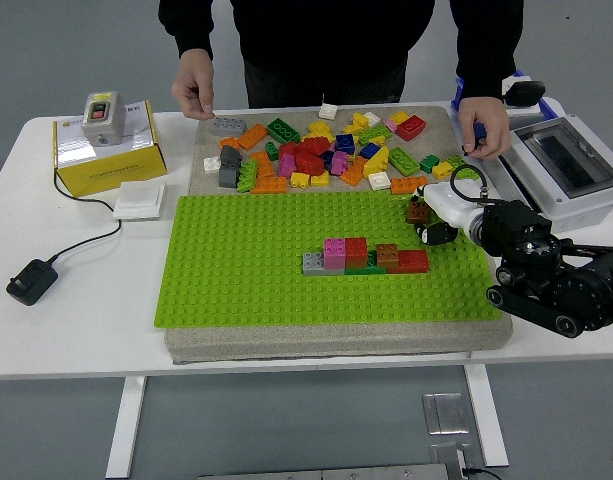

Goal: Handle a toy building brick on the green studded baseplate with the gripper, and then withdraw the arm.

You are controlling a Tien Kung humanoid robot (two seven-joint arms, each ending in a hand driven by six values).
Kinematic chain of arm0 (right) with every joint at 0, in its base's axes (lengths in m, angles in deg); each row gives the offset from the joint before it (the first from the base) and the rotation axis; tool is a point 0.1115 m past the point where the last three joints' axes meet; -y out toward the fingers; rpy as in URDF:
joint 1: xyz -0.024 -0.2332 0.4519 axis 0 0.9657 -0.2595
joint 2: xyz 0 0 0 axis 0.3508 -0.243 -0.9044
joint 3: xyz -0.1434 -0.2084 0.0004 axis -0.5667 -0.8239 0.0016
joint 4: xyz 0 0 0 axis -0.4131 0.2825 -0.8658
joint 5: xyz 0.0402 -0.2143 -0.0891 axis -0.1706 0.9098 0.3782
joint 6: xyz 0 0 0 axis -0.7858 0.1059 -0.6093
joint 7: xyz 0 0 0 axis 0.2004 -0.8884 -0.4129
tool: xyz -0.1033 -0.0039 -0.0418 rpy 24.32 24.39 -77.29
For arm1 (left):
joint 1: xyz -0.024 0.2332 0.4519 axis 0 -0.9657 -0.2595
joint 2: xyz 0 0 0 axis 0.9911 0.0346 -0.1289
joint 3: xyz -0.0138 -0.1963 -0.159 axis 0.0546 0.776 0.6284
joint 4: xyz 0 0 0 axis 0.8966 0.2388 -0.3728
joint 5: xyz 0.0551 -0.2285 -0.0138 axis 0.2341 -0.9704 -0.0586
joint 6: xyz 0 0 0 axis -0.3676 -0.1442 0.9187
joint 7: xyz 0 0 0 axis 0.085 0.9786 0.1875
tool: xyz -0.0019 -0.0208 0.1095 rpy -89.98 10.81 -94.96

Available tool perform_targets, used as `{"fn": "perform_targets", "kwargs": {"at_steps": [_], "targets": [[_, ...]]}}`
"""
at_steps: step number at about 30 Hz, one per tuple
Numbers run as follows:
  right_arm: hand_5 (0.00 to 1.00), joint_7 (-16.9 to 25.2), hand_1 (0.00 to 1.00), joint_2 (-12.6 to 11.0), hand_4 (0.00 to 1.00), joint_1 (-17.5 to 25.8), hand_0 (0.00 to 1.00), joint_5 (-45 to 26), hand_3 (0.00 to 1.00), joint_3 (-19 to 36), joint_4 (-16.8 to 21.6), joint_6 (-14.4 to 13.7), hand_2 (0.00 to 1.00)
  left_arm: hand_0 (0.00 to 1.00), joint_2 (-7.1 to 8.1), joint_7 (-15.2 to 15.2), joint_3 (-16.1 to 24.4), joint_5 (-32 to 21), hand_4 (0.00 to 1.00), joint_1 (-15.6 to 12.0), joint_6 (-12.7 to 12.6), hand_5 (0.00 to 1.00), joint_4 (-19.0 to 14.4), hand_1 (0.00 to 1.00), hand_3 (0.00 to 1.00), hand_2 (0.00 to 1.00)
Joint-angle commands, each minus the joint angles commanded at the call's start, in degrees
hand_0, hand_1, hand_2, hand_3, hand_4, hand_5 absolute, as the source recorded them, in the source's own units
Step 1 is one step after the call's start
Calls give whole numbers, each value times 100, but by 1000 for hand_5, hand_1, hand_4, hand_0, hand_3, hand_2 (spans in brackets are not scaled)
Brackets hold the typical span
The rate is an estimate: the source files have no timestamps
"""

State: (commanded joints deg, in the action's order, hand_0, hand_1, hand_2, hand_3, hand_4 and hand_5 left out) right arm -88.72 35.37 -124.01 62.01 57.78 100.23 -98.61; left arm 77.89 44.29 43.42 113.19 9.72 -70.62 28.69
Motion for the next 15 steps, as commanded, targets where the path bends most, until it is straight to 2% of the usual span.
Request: {"fn": "perform_targets", "kwargs": {"at_steps": [15], "targets": [[354,-57,187,31,548,8,122,102,778,-25,-13,-67,643,700,-2,63,-70,-86,257,-5,-17,616,0,675,669,624]]}}
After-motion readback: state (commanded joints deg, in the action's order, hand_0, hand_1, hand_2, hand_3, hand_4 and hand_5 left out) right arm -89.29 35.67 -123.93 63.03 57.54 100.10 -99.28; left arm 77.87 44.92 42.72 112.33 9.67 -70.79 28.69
